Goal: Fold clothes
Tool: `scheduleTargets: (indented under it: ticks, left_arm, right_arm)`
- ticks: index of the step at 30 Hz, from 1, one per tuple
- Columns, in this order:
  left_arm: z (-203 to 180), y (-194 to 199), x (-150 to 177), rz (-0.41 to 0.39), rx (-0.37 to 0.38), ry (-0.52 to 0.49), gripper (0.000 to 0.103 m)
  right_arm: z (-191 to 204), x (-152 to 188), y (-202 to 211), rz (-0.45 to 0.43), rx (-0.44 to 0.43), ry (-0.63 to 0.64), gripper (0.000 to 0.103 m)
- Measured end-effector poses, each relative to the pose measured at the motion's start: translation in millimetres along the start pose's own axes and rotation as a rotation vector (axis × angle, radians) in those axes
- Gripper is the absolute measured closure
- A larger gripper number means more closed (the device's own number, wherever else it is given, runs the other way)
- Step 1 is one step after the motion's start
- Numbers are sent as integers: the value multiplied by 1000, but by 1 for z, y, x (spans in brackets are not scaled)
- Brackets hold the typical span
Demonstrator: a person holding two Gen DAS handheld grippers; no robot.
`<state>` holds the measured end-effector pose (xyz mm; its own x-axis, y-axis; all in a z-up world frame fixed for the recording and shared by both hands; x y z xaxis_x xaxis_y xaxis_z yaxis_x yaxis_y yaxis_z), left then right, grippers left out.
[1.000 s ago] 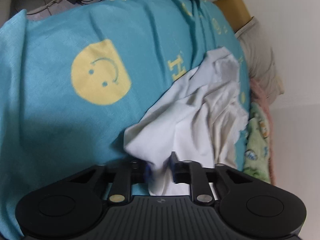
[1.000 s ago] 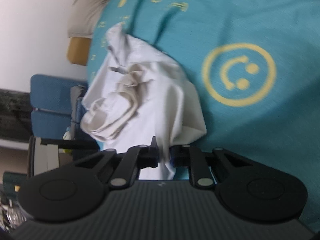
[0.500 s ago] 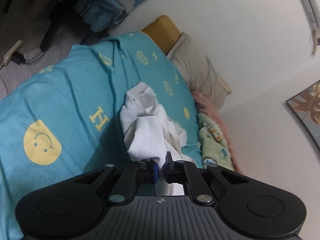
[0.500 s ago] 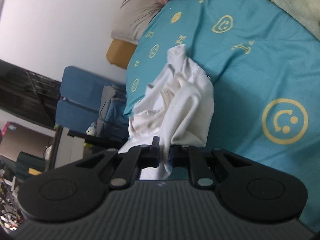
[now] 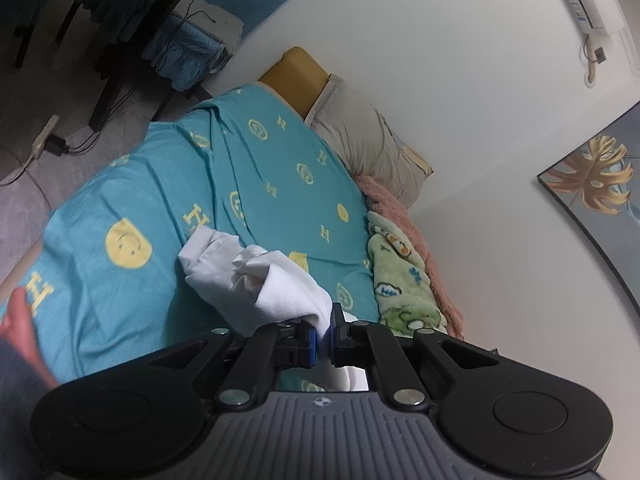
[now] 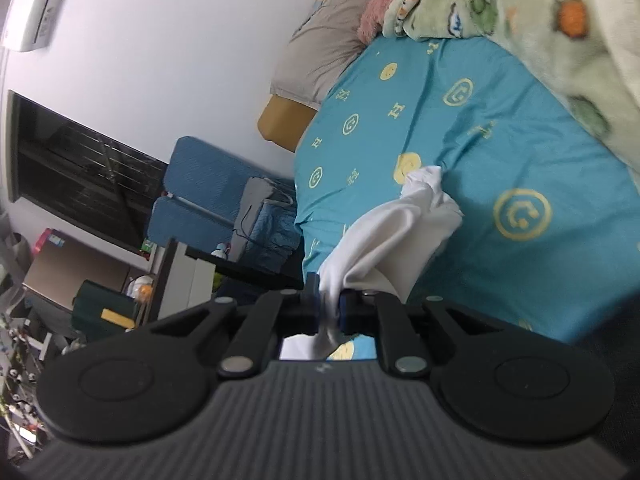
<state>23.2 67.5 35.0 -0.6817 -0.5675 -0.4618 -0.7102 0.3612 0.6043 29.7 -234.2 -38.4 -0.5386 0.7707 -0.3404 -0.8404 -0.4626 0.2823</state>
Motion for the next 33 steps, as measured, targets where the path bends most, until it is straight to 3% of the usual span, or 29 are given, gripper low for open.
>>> scheduleTargets:
  ticks: [4, 7, 12, 17, 21, 25, 33]
  left_arm:
    - [4, 10, 1, 26, -36, 11, 97]
    - [2, -8, -7, 13, -77, -3, 97]
    - [5, -79, -35, 27, -138, -4, 96]
    - [3, -159, -59, 38, -175, -84, 96]
    - [4, -205, -68, 27, -173, -121, 95]
    - [16, -242, -74, 24, -147, -81, 95]
    - [41, -287, -76, 20, -200, -121, 92]
  right_arm:
    - [1, 6, 0, 21, 50, 24, 91]
    - [4, -4, -21, 24, 89, 52, 91]
    - [-14, -29, -78, 44, 147, 37, 91]
    - [-54, -56, -136, 84, 187, -2, 90]
    - [-84, -71, -168, 97, 167, -44, 89]
    - [-115, -79, -195, 120, 142, -65, 89]
    - [-137, -85, -234, 195, 126, -38, 88]
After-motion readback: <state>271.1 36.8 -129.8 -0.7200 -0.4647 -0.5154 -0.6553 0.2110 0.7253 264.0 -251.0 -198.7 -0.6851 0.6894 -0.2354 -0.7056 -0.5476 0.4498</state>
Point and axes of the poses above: each gripper's, at about its wrist camera, not at the fingertips, and y roughly against the way its jaws point, z to its left, x to its underside, the point moved 7 cm from there along -y, roughly the way its jaws point, and after that the axes turned 9 degrees about -x, right-handed, at the moved point
